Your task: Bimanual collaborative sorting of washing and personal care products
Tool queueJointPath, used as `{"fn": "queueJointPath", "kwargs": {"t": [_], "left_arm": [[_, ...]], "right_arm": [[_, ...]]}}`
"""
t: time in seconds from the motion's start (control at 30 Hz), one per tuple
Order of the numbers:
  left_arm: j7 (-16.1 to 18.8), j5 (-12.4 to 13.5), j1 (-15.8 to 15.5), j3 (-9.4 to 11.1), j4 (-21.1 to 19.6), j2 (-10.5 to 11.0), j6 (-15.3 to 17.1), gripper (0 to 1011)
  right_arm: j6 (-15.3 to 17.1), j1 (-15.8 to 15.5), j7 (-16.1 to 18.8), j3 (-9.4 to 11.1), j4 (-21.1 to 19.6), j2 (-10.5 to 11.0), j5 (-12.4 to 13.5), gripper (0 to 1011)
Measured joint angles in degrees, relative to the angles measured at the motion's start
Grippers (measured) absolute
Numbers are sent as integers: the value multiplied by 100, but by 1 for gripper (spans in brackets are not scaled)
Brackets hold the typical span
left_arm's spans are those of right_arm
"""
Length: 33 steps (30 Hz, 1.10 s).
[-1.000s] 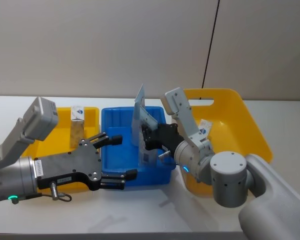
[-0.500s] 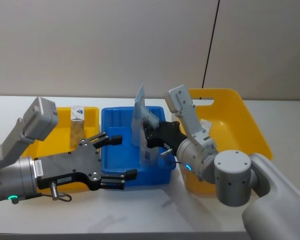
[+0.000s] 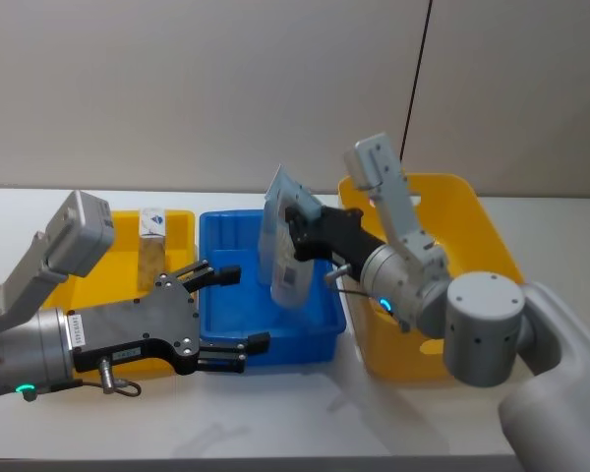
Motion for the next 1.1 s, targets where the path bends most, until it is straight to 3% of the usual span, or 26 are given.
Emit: {"fn": "queueJointPath", "kwargs": {"t": [0.57, 1.1], "left_arm": [[0, 0, 0, 0, 0, 0, 0, 1003], [0, 0, 0, 0, 0, 0, 0, 1002]], "right_arm": [[340, -9, 153, 548, -927, 97, 502, 97], [555, 163, 275, 1028, -1238, 400, 859, 96]]}}
